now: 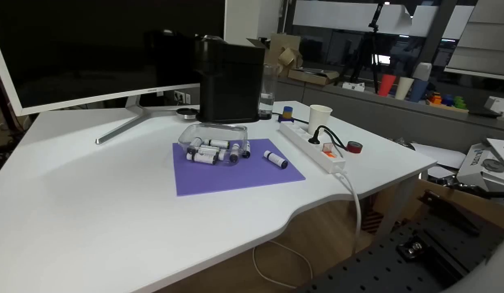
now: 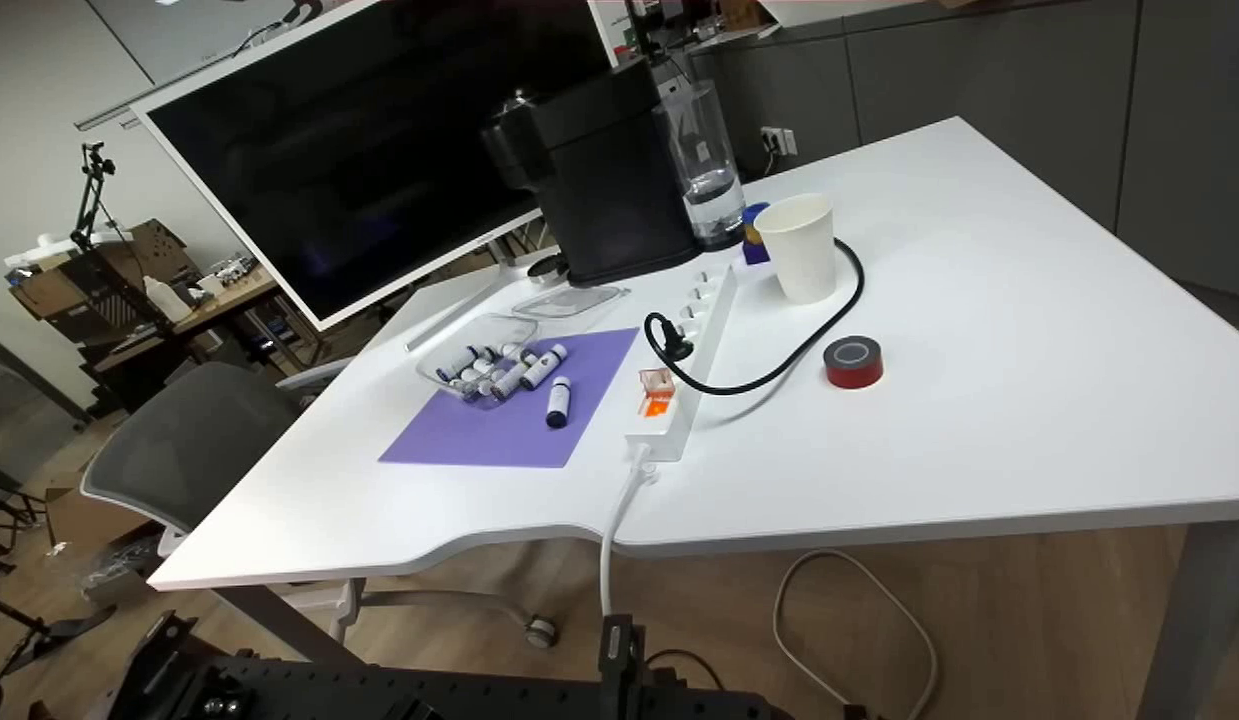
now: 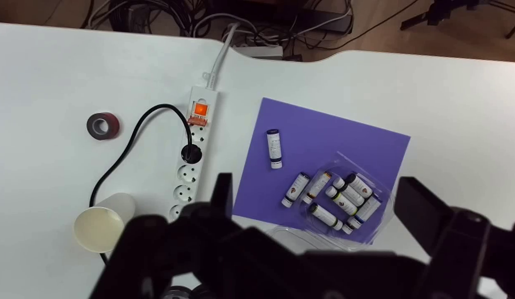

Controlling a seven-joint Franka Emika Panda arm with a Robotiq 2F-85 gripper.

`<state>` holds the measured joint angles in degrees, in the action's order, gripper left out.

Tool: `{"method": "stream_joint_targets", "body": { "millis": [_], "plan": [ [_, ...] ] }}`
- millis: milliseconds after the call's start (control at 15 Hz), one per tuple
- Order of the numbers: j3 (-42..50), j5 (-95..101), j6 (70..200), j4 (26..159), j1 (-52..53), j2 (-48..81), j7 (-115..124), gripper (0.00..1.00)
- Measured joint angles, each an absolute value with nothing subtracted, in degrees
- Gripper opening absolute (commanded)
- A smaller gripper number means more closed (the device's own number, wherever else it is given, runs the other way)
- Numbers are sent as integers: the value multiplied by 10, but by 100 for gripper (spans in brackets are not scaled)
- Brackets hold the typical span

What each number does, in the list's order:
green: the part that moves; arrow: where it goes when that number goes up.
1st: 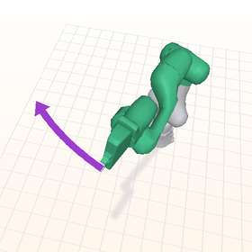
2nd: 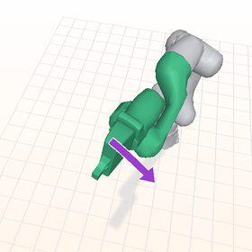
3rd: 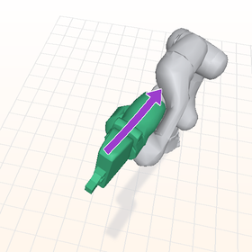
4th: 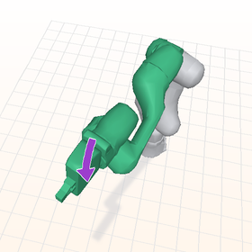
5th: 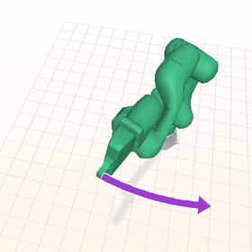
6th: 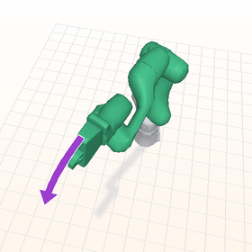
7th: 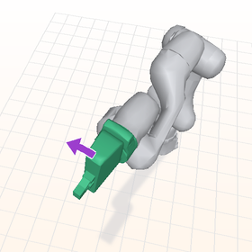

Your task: Take the right bottle from the table and put it in the clear bowl

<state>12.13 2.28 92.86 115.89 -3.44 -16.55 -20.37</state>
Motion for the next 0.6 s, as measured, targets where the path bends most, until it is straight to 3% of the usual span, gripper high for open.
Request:
{"method": "stream_joint_targets", "body": {
  "millis": [267,600],
  "plan": [
    [116,30,949,1168,-36,-166,-204,100],
    [95,86,1121,1285,-35,-165,-205,100]
  ]
}}
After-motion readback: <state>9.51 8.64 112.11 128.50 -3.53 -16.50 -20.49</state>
